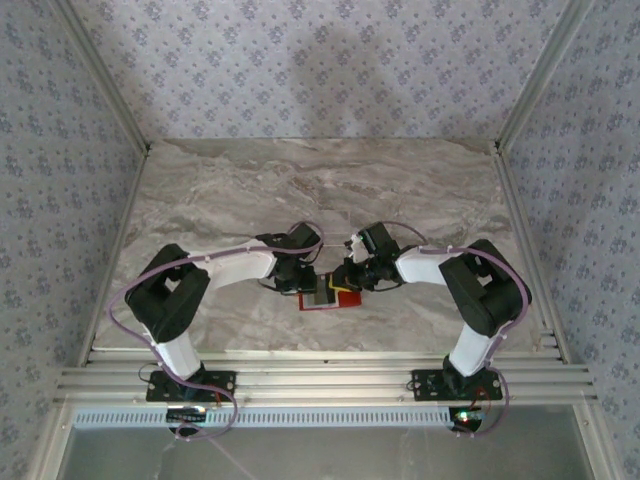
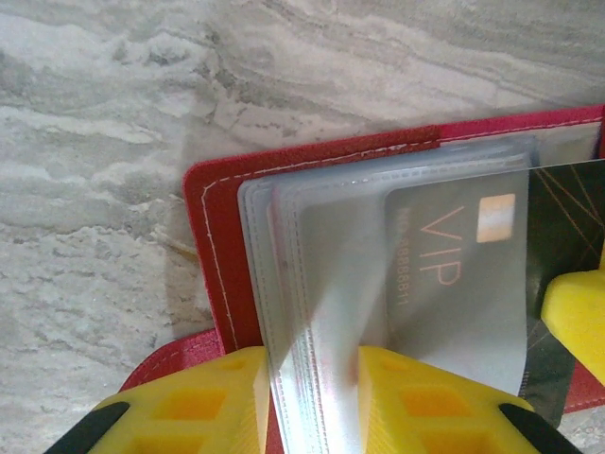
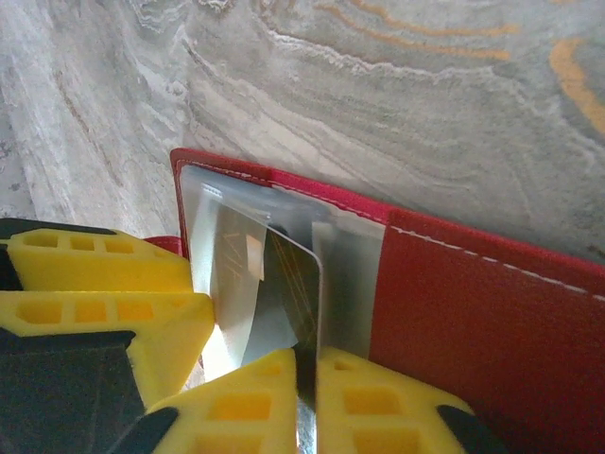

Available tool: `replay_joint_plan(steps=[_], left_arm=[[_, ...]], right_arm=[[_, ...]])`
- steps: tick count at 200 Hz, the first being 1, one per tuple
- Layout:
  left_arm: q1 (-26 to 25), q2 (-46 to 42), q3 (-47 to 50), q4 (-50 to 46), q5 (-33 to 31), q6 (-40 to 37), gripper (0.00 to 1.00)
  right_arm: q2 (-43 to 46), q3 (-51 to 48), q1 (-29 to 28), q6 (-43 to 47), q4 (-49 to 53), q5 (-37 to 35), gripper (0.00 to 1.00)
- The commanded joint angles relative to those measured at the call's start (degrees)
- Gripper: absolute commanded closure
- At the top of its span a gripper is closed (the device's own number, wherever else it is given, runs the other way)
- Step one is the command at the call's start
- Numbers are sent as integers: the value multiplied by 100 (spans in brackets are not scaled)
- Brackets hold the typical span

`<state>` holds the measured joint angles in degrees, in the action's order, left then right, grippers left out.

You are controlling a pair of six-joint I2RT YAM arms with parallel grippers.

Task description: Take the credit cards out of the card holder

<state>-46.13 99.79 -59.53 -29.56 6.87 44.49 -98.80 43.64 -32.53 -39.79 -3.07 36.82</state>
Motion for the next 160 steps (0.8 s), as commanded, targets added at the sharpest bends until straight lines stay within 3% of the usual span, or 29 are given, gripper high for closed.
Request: replay_joint_plan(steps=[1, 31, 103, 160], left_arm=[[7, 182, 249, -105, -57, -6, 71], [7, 205, 250, -98, -47, -15, 72], [7, 217, 233, -108, -5, -11, 72], [16, 122, 274, -213, -122, -18, 72]], right_arm=[[-72, -157, 4, -76, -6, 86, 83], [-216, -196, -8, -124, -149, 175, 79], [-211, -247, 16, -232, -405, 356, 85], [254, -347, 231, 177, 317, -151, 92]])
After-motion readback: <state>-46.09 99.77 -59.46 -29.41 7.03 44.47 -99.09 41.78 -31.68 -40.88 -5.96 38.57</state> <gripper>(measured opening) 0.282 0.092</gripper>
